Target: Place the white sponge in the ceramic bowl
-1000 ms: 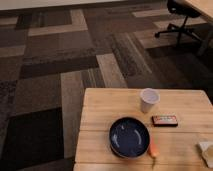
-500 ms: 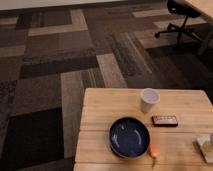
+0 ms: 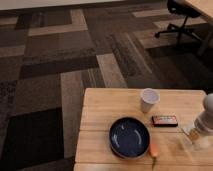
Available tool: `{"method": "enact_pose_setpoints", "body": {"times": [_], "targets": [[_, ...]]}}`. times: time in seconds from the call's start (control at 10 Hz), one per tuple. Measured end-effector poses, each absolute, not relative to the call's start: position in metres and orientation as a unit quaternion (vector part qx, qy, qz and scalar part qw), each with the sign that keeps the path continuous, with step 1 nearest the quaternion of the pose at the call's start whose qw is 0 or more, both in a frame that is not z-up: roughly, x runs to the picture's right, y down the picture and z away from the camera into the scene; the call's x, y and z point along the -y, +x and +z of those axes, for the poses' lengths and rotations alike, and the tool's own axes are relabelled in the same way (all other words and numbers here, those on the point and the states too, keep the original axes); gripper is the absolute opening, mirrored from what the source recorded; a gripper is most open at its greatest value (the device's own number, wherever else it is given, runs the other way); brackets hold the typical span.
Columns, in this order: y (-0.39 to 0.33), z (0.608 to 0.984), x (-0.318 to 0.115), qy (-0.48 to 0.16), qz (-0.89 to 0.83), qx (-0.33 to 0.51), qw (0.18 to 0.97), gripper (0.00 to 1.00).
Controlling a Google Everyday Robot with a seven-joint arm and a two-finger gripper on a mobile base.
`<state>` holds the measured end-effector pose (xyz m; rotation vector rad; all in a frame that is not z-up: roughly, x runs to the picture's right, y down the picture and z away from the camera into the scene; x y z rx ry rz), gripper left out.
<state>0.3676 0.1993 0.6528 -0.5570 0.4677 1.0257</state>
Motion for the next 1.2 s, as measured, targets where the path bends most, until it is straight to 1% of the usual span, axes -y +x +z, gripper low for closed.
{"method": "enact_pose_setpoints", "body": {"times": [0.3,0.7,0.9,1.1,1.2], "targets": [[0.289,0.667,-0.174,-0.274,0.381,-0.17,0.866,0.0],[0.193,0.67,-0.151,-0.266,0.25,-0.093,0.926,0.0],[0.144,0.666,-0.16,-0.281,0.201,-0.043,0.938,0.0],[0.119,0.664,-0.173,-0.298,0.183,-0.024,0.937,0.0],[0.12,0.664,-0.174,-0.299,0.183,-0.025,0.936,0.01]]}}
